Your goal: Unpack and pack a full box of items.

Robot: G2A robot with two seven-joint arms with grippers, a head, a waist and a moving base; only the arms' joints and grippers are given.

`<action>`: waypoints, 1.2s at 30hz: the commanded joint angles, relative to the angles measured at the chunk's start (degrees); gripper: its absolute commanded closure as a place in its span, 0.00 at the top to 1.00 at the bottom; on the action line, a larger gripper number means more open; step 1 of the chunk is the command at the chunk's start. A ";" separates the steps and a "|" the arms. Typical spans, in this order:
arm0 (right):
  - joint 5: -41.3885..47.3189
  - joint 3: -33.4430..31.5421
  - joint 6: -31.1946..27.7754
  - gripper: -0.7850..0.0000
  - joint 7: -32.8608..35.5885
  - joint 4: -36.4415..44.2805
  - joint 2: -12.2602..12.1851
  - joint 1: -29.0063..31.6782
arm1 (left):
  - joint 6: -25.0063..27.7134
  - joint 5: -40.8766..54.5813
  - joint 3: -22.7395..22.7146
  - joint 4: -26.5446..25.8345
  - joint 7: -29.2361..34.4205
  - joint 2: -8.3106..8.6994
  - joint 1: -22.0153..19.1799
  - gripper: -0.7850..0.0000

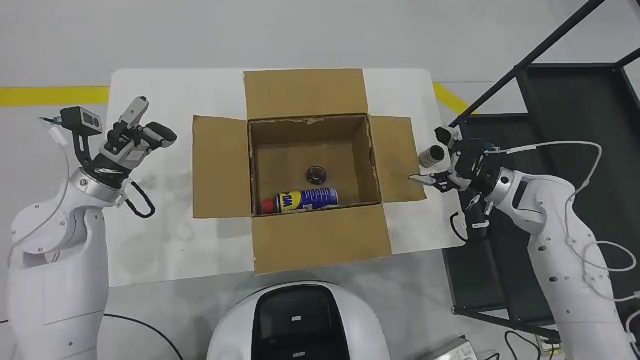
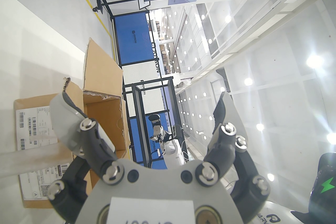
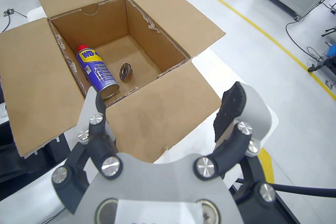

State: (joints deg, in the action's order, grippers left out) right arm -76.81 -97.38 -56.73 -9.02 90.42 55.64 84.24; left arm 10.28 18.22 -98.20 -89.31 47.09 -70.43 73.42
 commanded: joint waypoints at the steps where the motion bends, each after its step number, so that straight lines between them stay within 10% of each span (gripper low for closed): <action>1: 0.00 0.00 0.00 1.00 0.00 0.00 0.00 0.00 | 0.00 0.00 0.00 0.00 0.00 0.00 0.00 1.00; 18: 9.25 2.48 6.47 1.00 14.28 -30.54 0.00 -14.59 | 0.00 0.00 0.00 0.00 0.00 0.00 0.00 1.00; 36: 2.47 16.64 10.49 1.00 10.83 -58.43 3.33 -33.28 | 0.00 0.00 0.00 0.00 0.00 0.00 0.00 1.00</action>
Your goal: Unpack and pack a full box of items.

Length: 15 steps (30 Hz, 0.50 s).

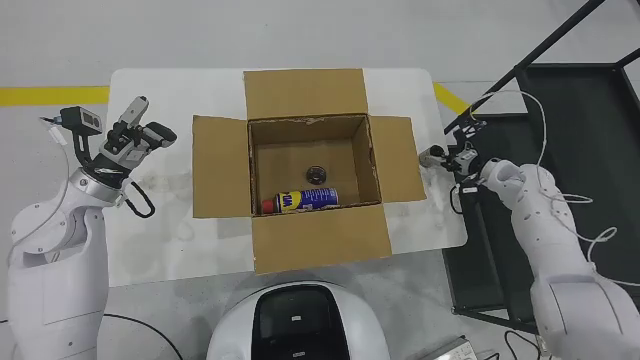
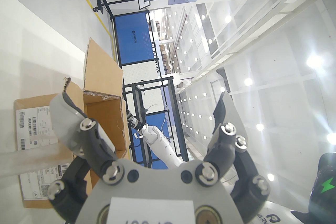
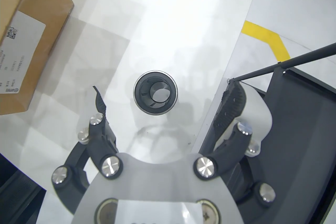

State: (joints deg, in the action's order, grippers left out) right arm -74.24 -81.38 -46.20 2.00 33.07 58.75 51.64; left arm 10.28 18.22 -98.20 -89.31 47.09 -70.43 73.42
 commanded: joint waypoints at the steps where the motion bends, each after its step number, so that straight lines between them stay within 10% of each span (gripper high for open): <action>1: -0.27 1.24 0.04 1.00 -0.40 -2.03 0.44 -1.30 | 0.00 0.00 0.00 0.00 0.00 0.00 0.00 1.00; 12: 0.82 4.92 0.58 0.95 0.70 -11.01 2.29 -6.76 | 0.00 0.00 0.00 0.00 0.00 0.00 0.00 1.00; 15: 1.15 5.44 0.21 0.00 1.16 -12.50 2.53 -7.72 | 0.00 0.00 0.00 0.00 0.00 0.00 0.00 1.00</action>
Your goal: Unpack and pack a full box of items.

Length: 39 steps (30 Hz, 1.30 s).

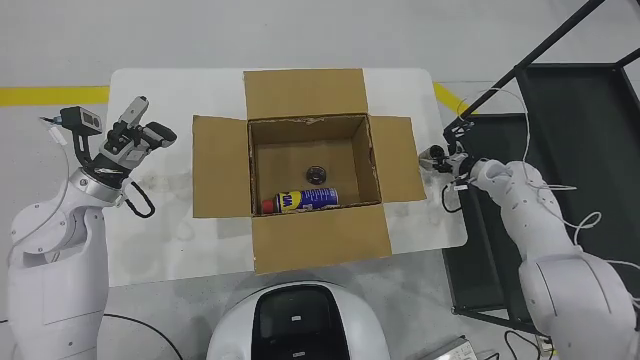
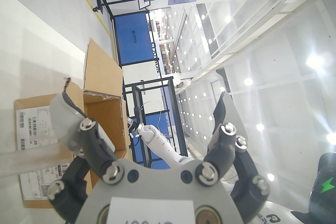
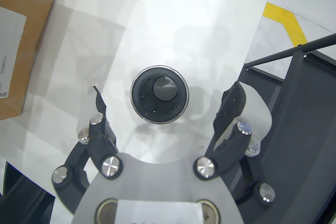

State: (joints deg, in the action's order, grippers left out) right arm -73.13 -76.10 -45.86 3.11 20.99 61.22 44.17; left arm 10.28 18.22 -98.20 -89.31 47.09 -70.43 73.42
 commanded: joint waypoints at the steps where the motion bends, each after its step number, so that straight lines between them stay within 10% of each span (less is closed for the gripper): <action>1: -0.01 0.33 -0.23 0.00 -0.01 -0.75 0.09 -0.46 | 0.00 0.00 0.00 0.00 0.00 0.00 0.00 1.00; 24: -1.59 -0.12 -3.19 0.00 -11.65 1.97 -2.67 0.08 | 0.00 0.00 0.00 0.00 0.00 0.00 0.00 1.00; 39: 5.57 -7.83 -4.48 0.00 -3.94 53.10 -6.96 21.27 | 0.00 0.00 0.00 0.00 0.00 0.00 0.00 1.00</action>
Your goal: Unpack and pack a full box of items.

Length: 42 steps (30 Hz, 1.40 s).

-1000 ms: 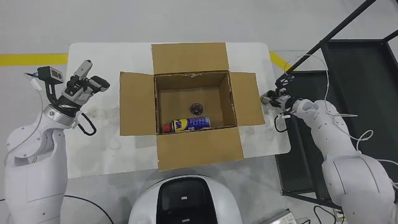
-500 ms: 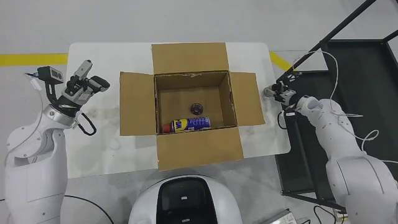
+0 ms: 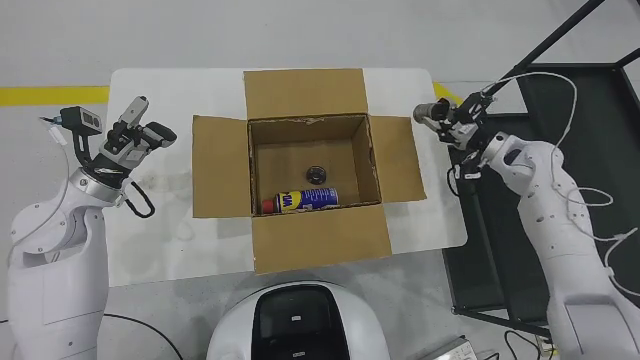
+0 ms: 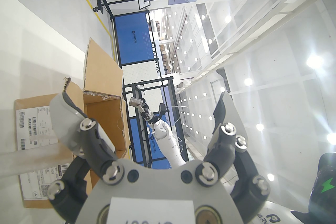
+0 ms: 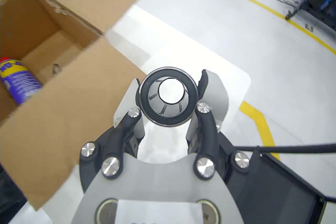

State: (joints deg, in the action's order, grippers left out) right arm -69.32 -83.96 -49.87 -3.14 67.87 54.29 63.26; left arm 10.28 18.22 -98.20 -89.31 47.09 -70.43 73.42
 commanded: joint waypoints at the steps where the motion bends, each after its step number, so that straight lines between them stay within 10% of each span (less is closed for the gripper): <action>1: 3.94 0.25 -1.41 0.00 4.11 9.82 -0.05 3.80 | 0.00 0.00 0.00 0.00 0.00 0.00 0.00 1.00; 10: 11.13 6.54 -0.05 0.00 20.35 25.56 0.24 7.56 | 0.00 0.00 0.00 0.00 0.00 0.00 0.00 1.00; 31: 12.42 7.72 1.57 0.00 20.58 25.84 0.48 7.25 | 0.00 0.00 0.00 0.00 0.00 0.00 0.00 1.00; 42: 12.56 27.66 1.65 0.00 28.34 18.62 4.76 -8.96 | 0.00 0.00 0.00 0.00 0.00 0.00 0.00 1.00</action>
State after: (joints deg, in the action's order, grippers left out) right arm -56.68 -59.55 -48.57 24.52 88.10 58.30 56.74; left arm 10.28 18.22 -98.20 -89.31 47.09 -70.43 73.42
